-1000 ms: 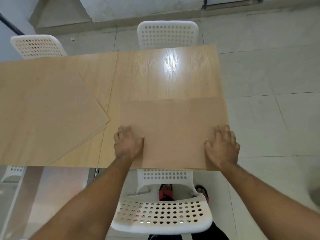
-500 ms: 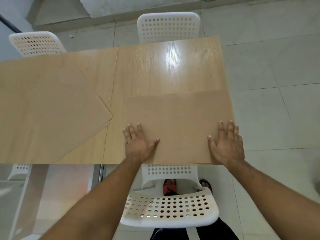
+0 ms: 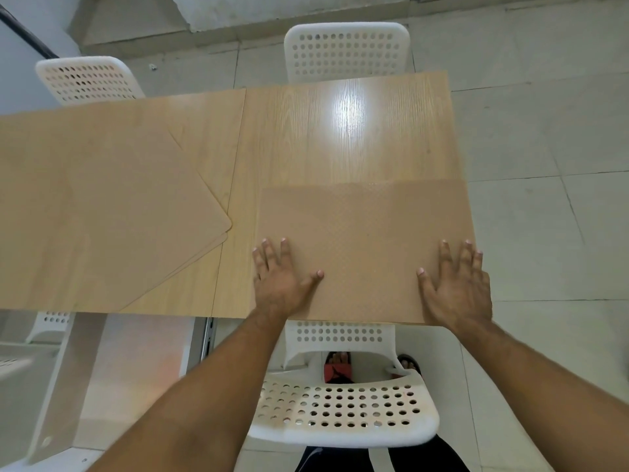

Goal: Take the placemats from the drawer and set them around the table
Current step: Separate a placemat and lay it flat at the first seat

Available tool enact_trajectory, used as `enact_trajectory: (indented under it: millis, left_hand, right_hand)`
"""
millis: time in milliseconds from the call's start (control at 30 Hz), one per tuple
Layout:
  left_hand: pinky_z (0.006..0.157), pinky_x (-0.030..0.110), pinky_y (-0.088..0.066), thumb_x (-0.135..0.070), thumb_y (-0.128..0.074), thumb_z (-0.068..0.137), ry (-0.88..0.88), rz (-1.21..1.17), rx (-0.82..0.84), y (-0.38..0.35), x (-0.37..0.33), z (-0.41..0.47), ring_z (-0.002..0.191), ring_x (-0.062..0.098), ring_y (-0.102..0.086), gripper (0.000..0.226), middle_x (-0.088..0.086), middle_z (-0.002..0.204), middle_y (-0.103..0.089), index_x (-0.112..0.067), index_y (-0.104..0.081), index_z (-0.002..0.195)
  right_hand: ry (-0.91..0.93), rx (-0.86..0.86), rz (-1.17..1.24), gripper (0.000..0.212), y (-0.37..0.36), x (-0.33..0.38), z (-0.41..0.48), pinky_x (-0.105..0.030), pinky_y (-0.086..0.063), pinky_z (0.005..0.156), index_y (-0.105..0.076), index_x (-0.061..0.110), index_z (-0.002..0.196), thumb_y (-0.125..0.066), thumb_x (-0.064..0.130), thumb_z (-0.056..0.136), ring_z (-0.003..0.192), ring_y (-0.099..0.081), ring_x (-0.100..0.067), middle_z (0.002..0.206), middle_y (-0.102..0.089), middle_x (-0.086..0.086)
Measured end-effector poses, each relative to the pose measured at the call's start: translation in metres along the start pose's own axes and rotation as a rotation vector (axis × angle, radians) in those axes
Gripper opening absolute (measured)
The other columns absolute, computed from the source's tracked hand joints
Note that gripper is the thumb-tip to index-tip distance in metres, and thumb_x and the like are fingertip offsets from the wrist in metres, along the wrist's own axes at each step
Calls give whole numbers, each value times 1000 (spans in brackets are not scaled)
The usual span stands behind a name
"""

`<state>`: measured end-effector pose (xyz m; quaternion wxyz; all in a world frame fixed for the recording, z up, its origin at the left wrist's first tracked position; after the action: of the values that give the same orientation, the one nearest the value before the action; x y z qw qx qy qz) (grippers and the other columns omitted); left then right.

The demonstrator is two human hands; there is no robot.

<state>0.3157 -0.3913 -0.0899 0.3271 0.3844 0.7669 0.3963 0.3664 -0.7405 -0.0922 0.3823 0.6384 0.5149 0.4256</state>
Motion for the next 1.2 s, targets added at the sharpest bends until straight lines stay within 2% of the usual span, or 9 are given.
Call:
enact_trajectory:
  millis: [267,400,500,600,767,933,1067,1200]
  left_hand:
    - [118,58,-11,-88,-40,77,1,-4,-7,2,0,0,149,36,22,113,12,163,24,-27,14,156]
    - [117,60,-14,-86,-32,81,-16,-28,-65,11,-12,-4,151,32,17,103,10,165,16,-28,4,158]
    - [117,60,-15,-80,-29,87,-105,-41,-125,20,-52,-7,152,30,9,91,9,167,8,-27,-5,158]
    - [119,58,-18,-66,-32,95,-255,-49,-155,20,-121,-11,153,27,2,74,6,167,-2,-27,-16,157]
    - [118,53,-22,-43,-38,99,-450,-63,-145,-15,-212,-13,151,26,-10,54,6,164,-17,-26,-31,151]
    - [120,46,-9,-44,-29,100,-435,-12,-155,-56,-215,-8,153,22,-1,57,2,167,-8,-28,-23,154]
    - [115,49,-22,-45,-31,99,-457,15,-241,-56,-208,-6,153,23,-10,57,1,166,-16,-28,-28,154]
    - [114,52,-25,-44,-31,99,-438,38,-240,-58,-211,-7,153,21,-9,57,-1,166,-15,-29,-27,154]
  right_hand:
    - [1,1,-3,76,1,-1,-1,-54,-19,121,-8,22,160,-24,63,98,154,-2,-39,167,-2,-19]
    - [-17,-12,10,77,9,1,-1,-54,-15,122,-7,23,160,-22,65,97,154,-1,-37,168,-1,-17]
    - [12,-40,39,76,26,7,7,-52,-12,123,-6,22,161,-21,63,98,155,0,-33,168,2,-16]
    - [69,-61,78,75,45,15,33,-48,-8,124,-5,21,161,-22,62,100,155,1,-29,168,4,-13]
    - [217,-67,34,69,62,41,91,-44,-5,124,-7,21,161,-22,56,103,155,2,-28,169,2,-12]
    - [278,-39,-34,70,35,44,114,-45,0,125,-2,24,161,-16,58,102,155,5,-27,169,4,-12]
    - [276,-83,-39,71,27,41,110,-45,0,125,-4,23,161,-13,58,100,156,3,-27,169,1,-12]
    - [270,-104,-3,72,28,39,107,-44,0,125,-8,23,162,-13,57,99,156,-1,-27,169,-3,-12]
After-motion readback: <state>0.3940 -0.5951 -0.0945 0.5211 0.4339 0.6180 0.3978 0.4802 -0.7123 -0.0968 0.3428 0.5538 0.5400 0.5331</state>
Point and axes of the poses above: each hand's wrist, its own z-axis towards the middle knuckle, its own y-axis out of the back of the hand, x = y × z, the point moved 10 cm from there along z, towards the middle knuckle
